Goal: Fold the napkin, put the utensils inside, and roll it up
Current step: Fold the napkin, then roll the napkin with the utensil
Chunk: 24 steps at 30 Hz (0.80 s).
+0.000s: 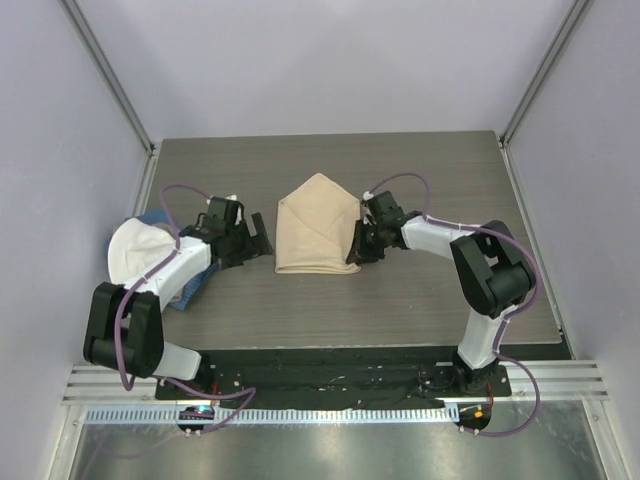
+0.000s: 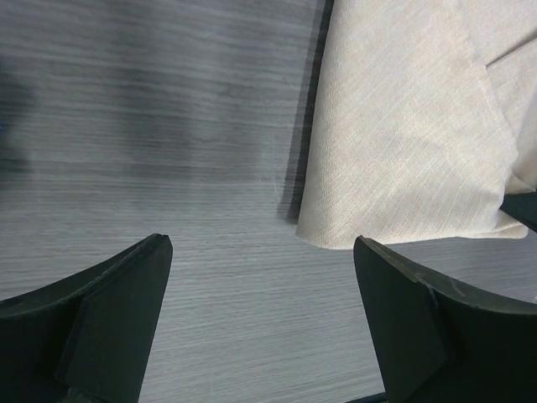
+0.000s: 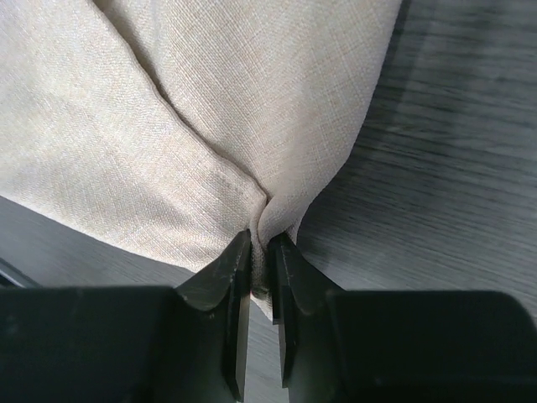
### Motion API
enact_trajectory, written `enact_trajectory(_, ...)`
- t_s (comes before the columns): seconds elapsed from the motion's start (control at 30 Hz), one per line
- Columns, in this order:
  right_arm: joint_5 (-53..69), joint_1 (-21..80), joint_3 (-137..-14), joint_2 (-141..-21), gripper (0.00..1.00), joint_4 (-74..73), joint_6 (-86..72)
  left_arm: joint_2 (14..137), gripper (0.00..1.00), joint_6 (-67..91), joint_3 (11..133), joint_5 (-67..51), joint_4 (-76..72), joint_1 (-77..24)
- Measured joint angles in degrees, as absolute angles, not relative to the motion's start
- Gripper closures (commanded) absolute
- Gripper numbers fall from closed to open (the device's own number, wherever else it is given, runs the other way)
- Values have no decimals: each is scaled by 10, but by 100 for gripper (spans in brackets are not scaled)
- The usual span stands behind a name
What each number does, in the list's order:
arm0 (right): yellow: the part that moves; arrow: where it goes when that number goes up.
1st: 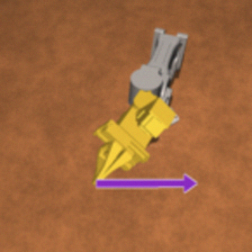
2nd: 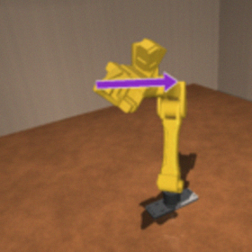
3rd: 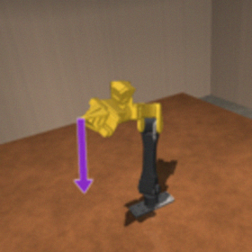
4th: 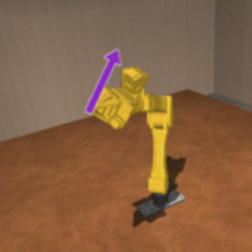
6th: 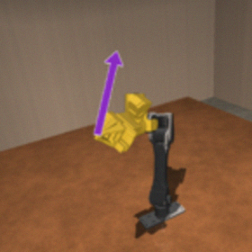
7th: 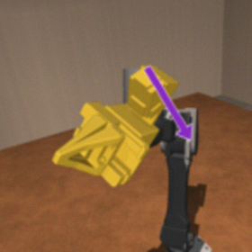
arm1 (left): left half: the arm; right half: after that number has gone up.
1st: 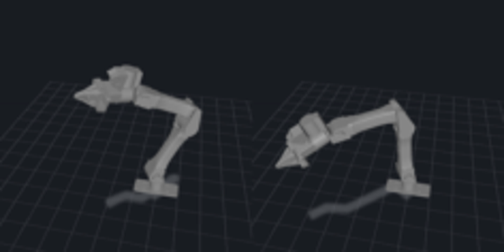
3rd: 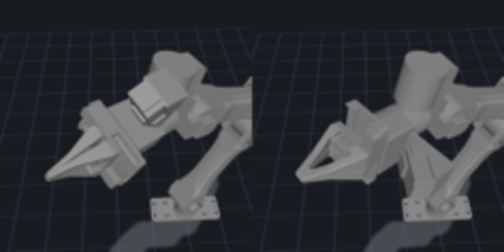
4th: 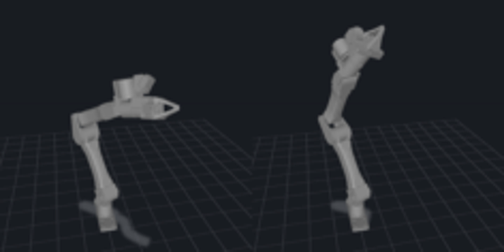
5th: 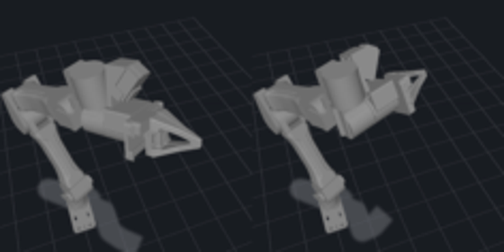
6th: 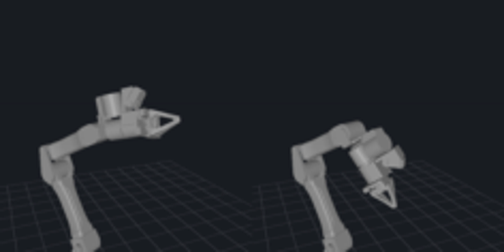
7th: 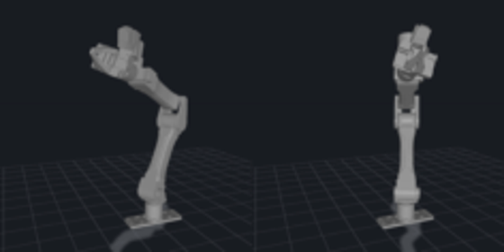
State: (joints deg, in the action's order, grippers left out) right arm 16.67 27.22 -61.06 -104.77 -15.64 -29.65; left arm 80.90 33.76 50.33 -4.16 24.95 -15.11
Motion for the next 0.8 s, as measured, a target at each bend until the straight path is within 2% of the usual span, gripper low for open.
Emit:
enact_trajectory(0.3, 161, 272, -589, -1040, 71, -118, -356, 833, 19, 398, 446, -102, 158, -151)
enact_trajectory(0.8, 152, 272, -589, -1040, 68, -107, -369, 883, 48, 452, 420, -143, 77, -151)
